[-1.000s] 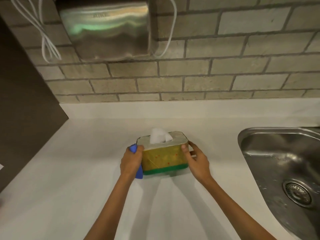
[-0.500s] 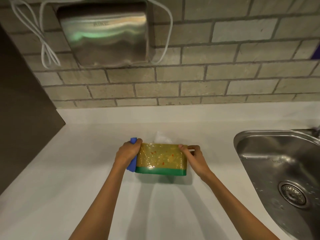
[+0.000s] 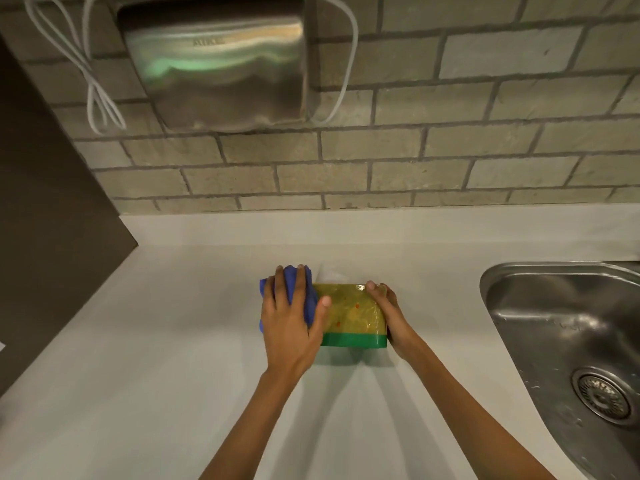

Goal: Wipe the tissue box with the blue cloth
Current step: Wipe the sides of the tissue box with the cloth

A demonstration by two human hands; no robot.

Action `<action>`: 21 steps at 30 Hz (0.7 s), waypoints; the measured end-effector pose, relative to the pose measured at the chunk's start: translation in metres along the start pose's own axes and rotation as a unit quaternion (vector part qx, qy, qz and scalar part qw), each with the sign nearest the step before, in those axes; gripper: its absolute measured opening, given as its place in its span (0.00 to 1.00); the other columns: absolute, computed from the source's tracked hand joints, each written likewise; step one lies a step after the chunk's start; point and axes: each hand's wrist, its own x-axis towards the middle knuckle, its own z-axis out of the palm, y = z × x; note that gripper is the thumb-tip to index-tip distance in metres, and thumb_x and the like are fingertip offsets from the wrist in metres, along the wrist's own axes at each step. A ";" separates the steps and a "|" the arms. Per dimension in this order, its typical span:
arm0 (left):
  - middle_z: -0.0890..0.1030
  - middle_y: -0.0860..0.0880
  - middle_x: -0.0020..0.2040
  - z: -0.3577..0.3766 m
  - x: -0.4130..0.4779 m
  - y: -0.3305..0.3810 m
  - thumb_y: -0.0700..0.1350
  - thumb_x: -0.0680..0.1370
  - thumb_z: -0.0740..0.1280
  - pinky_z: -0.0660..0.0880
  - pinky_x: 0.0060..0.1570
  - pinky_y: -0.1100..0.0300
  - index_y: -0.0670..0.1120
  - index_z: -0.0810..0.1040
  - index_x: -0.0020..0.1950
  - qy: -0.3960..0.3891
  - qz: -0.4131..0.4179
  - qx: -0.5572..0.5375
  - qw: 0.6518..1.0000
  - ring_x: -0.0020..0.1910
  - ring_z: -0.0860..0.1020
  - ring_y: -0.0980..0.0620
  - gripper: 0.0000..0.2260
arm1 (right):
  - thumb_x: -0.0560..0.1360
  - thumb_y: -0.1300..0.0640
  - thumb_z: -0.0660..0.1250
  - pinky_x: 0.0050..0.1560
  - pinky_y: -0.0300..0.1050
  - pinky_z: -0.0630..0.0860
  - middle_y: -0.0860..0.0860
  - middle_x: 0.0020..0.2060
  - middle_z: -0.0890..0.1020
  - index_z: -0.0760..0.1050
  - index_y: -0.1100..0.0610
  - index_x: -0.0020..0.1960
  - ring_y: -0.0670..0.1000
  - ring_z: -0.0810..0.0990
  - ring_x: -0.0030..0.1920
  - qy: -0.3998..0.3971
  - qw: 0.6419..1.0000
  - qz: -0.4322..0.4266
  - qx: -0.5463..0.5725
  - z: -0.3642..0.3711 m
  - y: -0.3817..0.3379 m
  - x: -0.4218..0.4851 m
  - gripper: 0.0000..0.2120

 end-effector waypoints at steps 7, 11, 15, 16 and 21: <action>0.70 0.42 0.72 0.008 -0.013 -0.005 0.55 0.81 0.44 0.65 0.68 0.44 0.46 0.70 0.71 0.005 0.093 0.064 0.994 0.73 0.63 0.39 0.26 | 0.61 0.36 0.66 0.62 0.57 0.74 0.60 0.60 0.78 0.67 0.58 0.66 0.59 0.79 0.59 -0.014 1.000 0.002 0.018 0.001 -0.001 -0.003 0.40; 0.70 0.42 0.71 0.007 -0.018 -0.024 0.51 0.78 0.54 0.72 0.63 0.46 0.47 0.71 0.70 0.027 0.108 0.064 0.992 0.73 0.64 0.40 0.22 | 0.63 0.37 0.66 0.56 0.51 0.78 0.60 0.59 0.79 0.68 0.58 0.65 0.57 0.80 0.56 -0.020 1.000 -0.003 -0.002 0.000 -0.002 -0.003 0.37; 0.75 0.39 0.68 0.012 0.002 0.011 0.46 0.78 0.58 0.73 0.61 0.41 0.44 0.75 0.67 0.051 -0.005 0.062 0.997 0.67 0.71 0.34 0.19 | 0.64 0.36 0.68 0.39 0.39 0.78 0.53 0.52 0.81 0.72 0.51 0.55 0.50 0.82 0.48 -0.024 0.999 -0.008 -0.026 0.005 -0.003 -0.007 0.26; 0.76 0.39 0.67 0.016 0.003 0.020 0.46 0.78 0.58 0.73 0.61 0.41 0.44 0.76 0.66 0.046 0.016 0.076 0.996 0.66 0.72 0.34 0.19 | 0.62 0.35 0.68 0.38 0.38 0.78 0.51 0.50 0.82 0.72 0.49 0.53 0.48 0.82 0.47 -0.024 0.999 -0.011 -0.024 0.005 -0.004 -0.007 0.25; 0.72 0.43 0.71 0.021 -0.018 0.003 0.52 0.80 0.48 0.69 0.65 0.47 0.45 0.70 0.70 -0.014 0.140 0.125 0.982 0.71 0.68 0.41 0.24 | 0.64 0.36 0.69 0.45 0.44 0.78 0.56 0.55 0.81 0.72 0.57 0.60 0.54 0.81 0.53 -0.015 0.999 -0.020 -0.035 0.000 -0.004 -0.007 0.33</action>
